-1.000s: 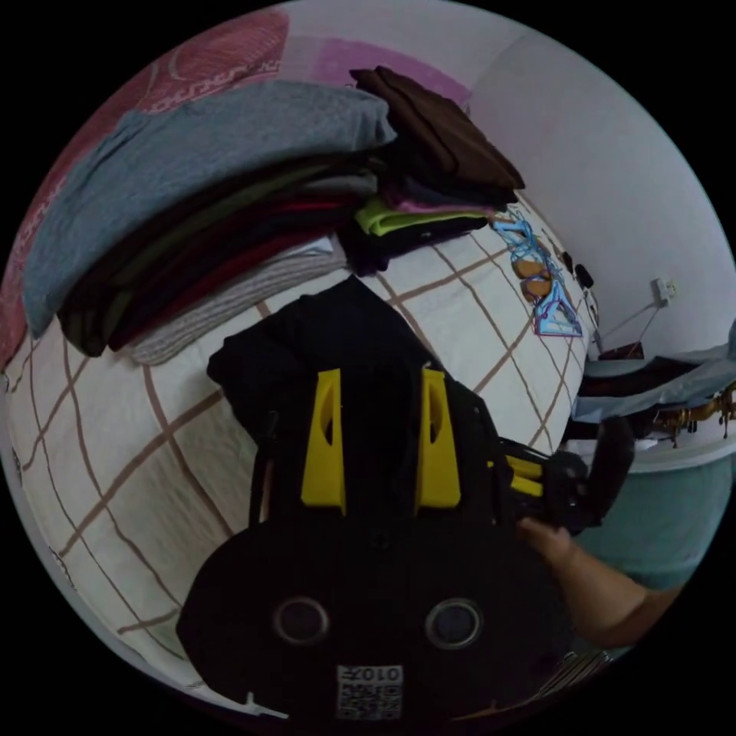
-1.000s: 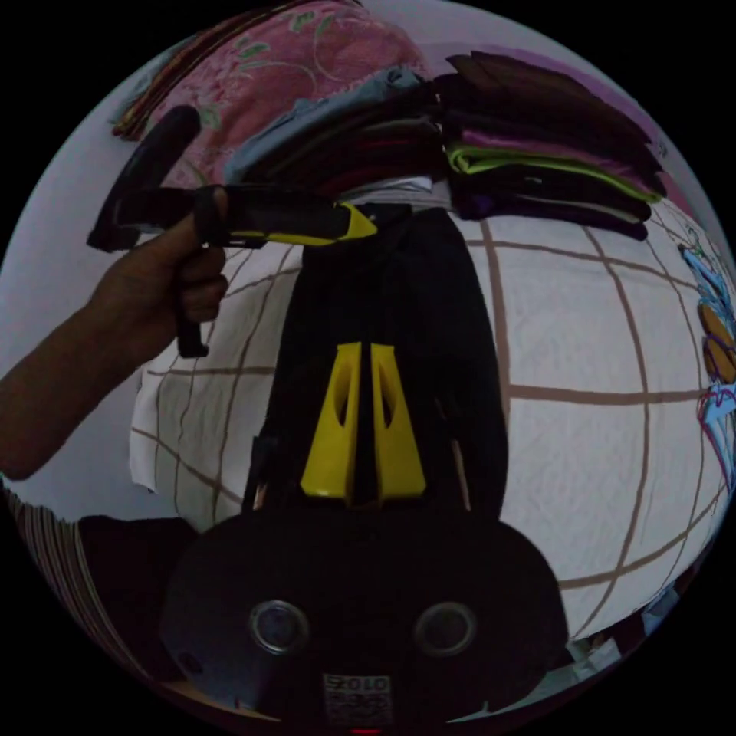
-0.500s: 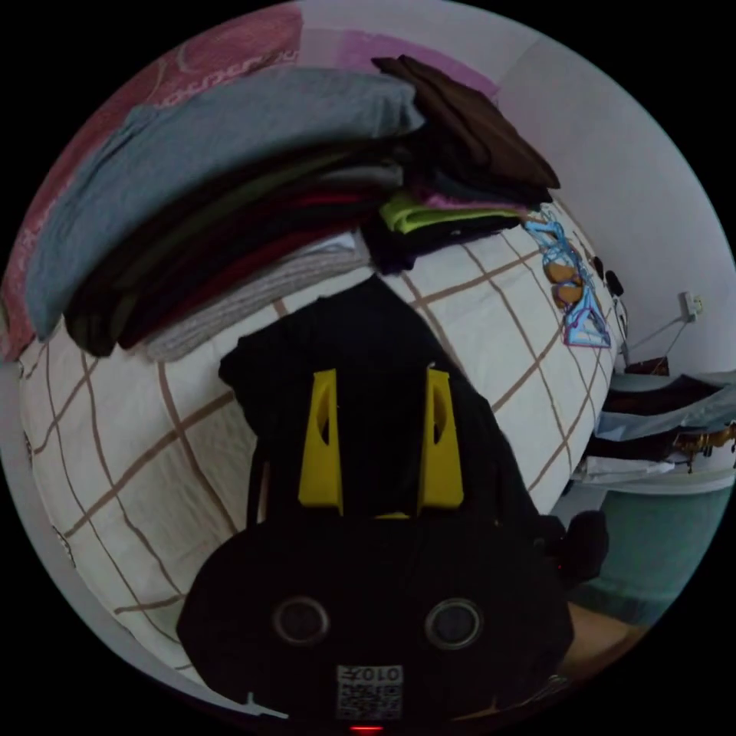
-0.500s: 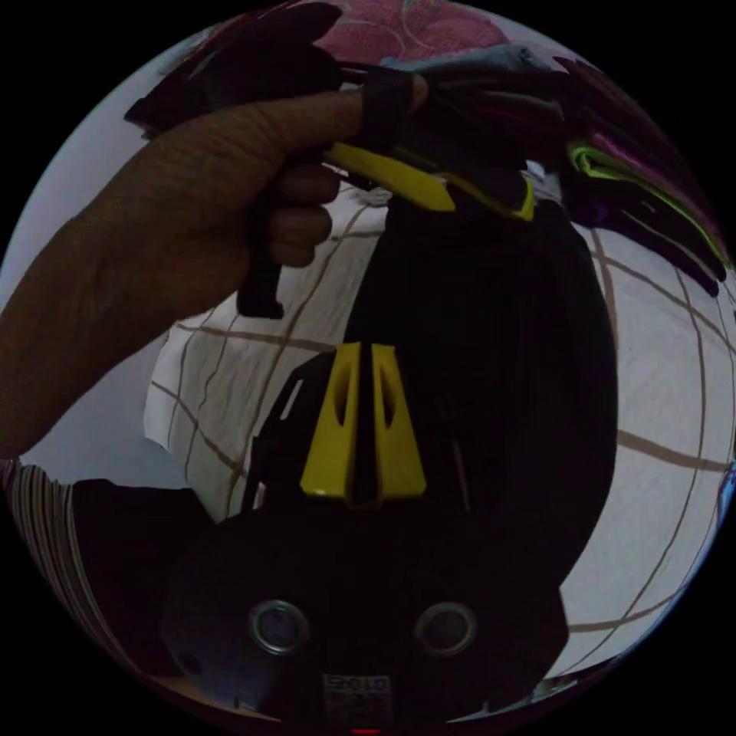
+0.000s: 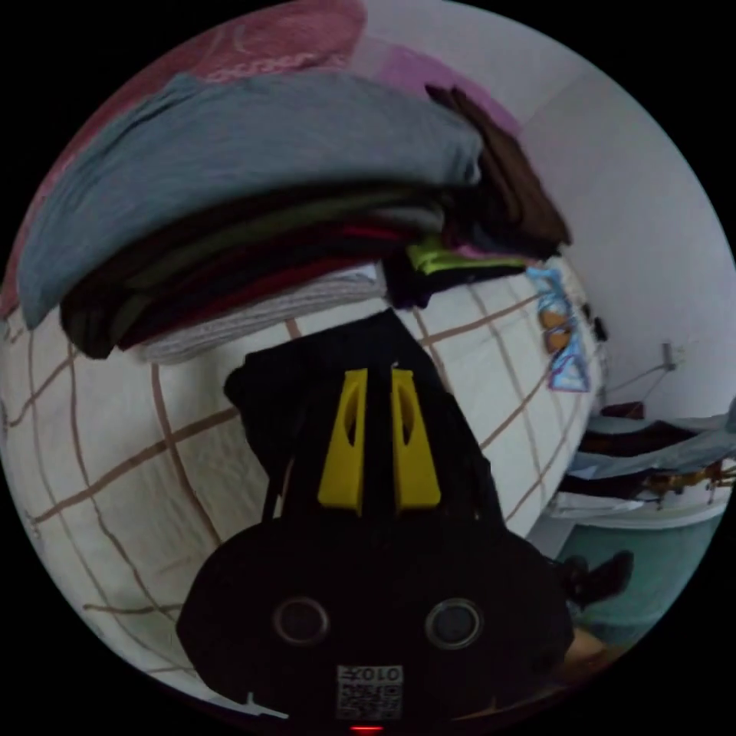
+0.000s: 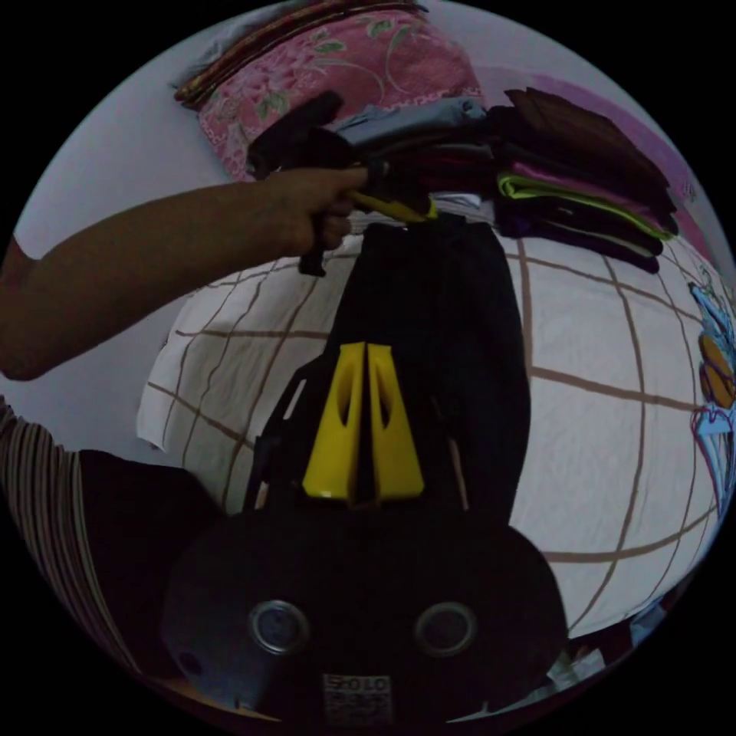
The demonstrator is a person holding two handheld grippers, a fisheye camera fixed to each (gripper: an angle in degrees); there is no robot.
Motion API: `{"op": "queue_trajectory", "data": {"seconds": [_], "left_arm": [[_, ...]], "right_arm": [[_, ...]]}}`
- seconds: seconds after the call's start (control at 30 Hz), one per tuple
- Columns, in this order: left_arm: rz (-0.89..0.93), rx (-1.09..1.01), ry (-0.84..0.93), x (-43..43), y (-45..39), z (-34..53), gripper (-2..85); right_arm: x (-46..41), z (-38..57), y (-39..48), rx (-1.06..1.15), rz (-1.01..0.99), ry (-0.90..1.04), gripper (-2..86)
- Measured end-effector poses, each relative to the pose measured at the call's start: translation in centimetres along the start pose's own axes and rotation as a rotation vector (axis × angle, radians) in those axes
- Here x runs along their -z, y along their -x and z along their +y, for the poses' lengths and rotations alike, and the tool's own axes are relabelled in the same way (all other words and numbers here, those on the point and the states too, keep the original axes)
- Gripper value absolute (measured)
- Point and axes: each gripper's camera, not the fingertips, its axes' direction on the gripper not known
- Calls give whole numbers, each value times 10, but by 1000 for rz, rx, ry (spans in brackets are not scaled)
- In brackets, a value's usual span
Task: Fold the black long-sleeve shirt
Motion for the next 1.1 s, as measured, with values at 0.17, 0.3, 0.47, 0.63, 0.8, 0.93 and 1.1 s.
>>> {"op": "queue_trajectory", "data": {"seconds": [0.17,0.3,0.47,0.63,0.8,0.93,1.1], "left_arm": [[37,1,-10,4,38,9,43],[-72,-49,29,-2,12,9,97],[-70,-17,83,-25,-21,8,114],[-182,-41,132,-42,-16,7,85],[-155,-33,126,-37,12,14,28],[13,5,-31,-20,50,34,11],[66,81,-127,-10,98,69,12]], "right_arm": [[15,8,-4,-25,23,8,32],[24,0,-5,-48,28,-11,36],[37,-13,-3,-50,63,-38,36],[48,-13,-2,-68,80,-29,36],[47,-12,-1,-78,72,-6,35],[48,-18,0,-71,74,-2,33],[52,-29,-3,-85,69,-18,31]]}}
